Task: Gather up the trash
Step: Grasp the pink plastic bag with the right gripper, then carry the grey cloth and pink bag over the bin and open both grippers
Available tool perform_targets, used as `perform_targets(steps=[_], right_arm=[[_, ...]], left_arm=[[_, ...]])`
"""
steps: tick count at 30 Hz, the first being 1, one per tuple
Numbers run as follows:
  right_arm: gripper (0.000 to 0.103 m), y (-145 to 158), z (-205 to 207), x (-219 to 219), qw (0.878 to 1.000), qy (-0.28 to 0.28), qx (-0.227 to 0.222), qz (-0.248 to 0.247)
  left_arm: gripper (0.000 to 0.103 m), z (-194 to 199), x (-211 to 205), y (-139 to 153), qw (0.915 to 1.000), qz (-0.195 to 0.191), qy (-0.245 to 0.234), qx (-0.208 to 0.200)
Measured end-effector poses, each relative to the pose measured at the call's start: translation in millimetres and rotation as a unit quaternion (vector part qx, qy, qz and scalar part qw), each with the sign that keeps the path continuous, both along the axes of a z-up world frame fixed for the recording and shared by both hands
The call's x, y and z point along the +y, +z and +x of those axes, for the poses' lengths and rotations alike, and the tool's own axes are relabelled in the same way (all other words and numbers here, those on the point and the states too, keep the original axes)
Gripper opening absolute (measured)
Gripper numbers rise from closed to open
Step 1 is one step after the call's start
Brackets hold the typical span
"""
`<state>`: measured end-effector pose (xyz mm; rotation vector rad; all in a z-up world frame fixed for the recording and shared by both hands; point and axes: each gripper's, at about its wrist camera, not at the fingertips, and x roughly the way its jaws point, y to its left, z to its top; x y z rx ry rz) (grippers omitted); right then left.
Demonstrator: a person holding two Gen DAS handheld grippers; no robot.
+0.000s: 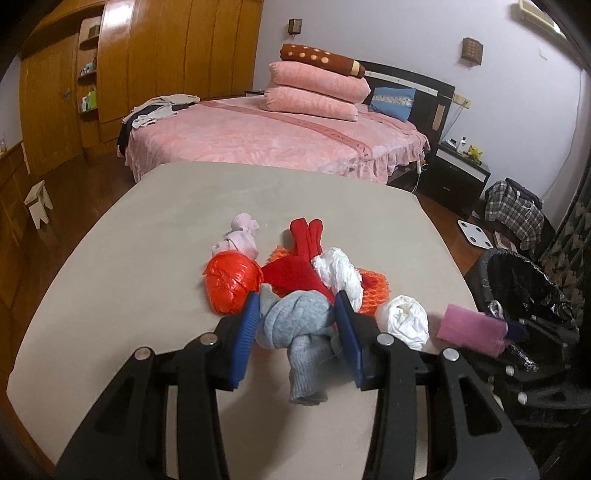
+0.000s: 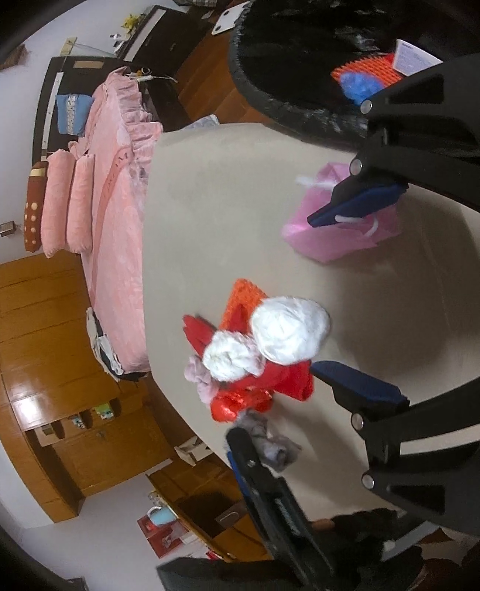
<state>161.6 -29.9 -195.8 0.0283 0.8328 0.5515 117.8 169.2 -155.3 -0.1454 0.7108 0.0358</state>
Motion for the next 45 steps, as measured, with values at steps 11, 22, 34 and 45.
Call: perform_targets(steps=[11, 22, 34, 45], right_arm=[[0.072, -7.1, -19.7, -2.4, 1.000, -0.001, 0.001, -0.001], [0.057, -10.8, -9.1, -6.7, 0.999, -0.027, -0.002, -0.039], [0.005, -6.9, -8.1, -5.0, 0.999, -0.007, -0.002, -0.043], [0.005, 40.9, -11.5, -33.7, 0.998, -0.033, -0.053, -0.008]], left_arm=[[0.041, -6.2, -3.1, -1.5, 1.0000, 0.004, -0.004, 0.002], [0.041, -6.5, -3.5, -5.2, 1.0000, 0.000, -0.008, 0.004], [0.041, -3.9, -6.4, -3.3, 0.9999, 0.001, -0.011, 0.003], [0.041, 2.2, -38.6, 29.7, 0.9984, 0.007, -0.044, -0.033]])
